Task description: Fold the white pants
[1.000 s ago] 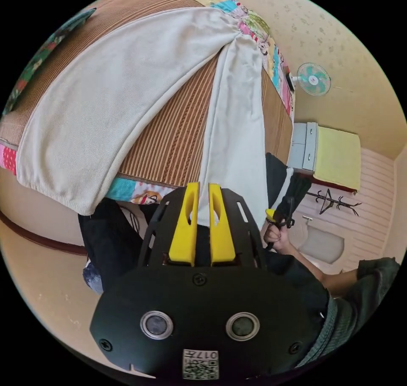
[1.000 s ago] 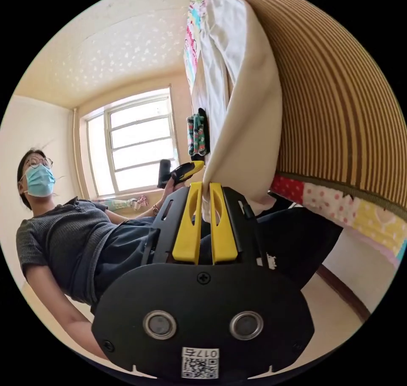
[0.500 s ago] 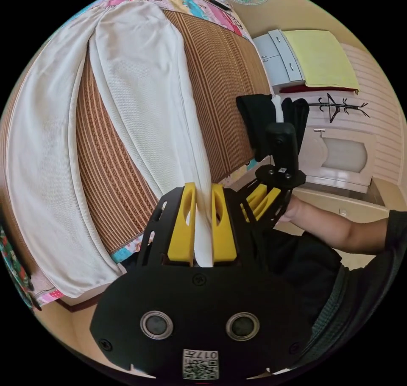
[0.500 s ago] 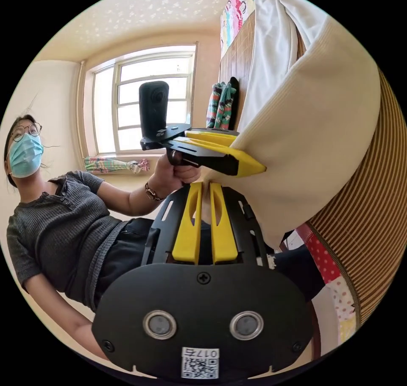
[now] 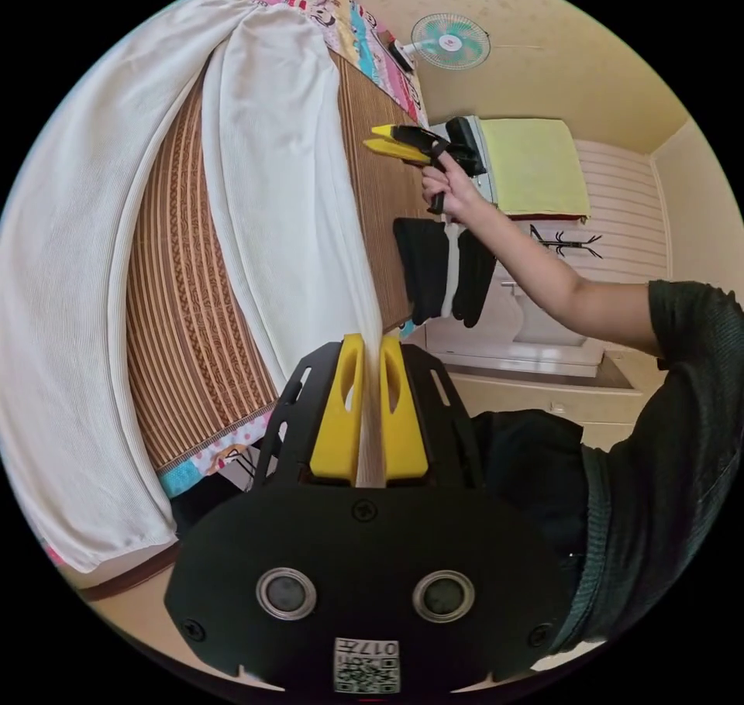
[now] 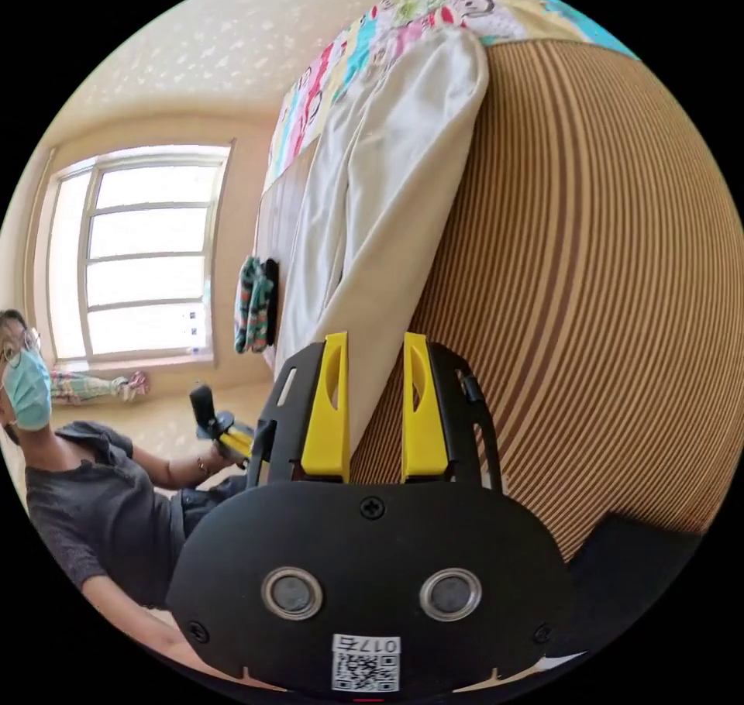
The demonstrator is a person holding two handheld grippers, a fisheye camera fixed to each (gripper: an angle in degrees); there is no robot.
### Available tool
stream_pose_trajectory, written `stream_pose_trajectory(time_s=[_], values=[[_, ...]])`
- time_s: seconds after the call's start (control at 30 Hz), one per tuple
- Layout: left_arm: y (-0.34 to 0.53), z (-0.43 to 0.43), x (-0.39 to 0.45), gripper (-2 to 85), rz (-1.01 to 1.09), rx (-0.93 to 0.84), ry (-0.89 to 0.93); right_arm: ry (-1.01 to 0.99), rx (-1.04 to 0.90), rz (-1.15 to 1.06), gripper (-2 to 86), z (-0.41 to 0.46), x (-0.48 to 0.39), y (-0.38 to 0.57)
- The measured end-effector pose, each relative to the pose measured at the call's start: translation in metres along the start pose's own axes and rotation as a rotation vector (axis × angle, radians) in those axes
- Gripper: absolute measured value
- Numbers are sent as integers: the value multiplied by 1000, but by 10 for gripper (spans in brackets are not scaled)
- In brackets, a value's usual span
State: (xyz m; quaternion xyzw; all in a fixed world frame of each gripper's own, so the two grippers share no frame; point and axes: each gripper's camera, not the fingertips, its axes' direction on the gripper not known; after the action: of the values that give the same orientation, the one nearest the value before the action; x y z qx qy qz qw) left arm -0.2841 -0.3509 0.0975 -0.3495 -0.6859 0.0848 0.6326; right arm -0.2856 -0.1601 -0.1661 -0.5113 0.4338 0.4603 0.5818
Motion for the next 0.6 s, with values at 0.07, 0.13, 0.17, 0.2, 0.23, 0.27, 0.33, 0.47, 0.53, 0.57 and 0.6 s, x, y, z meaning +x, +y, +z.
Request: stream_pose_trajectory(time_s=[0.07,0.13,0.17,0.2,0.23,0.27,0.33,0.47,0.53,0.57,0.6], values=[[-2,-3,2,39,16,-6,14,52,119,48,101,-4,6,-51],[-4,-7,3,39,25,-5,26,105,252,129,98,-3,11,-113],[-4,-9,2,38,21,2,38,127,290,159,97,-3,12,-125],[-4,-13,0,38,11,15,54,164,371,204,95,-1,11,-146],[-3,-15,-1,38,5,23,64,190,410,215,96,6,9,-165],[-3,-19,-4,38,-10,38,83,207,409,220,96,12,8,-174],[-2,-25,-9,38,-37,64,110,274,323,237,95,46,2,-204],[4,-40,-11,37,-79,116,179,487,316,158,48,79,-46,-212],[13,-50,-10,35,-88,137,227,731,347,30,37,100,-116,-212],[22,-59,-9,34,-95,156,244,769,355,-20,35,107,-135,-212],[34,-68,-9,33,-111,176,260,823,375,-116,33,120,-174,-211]])
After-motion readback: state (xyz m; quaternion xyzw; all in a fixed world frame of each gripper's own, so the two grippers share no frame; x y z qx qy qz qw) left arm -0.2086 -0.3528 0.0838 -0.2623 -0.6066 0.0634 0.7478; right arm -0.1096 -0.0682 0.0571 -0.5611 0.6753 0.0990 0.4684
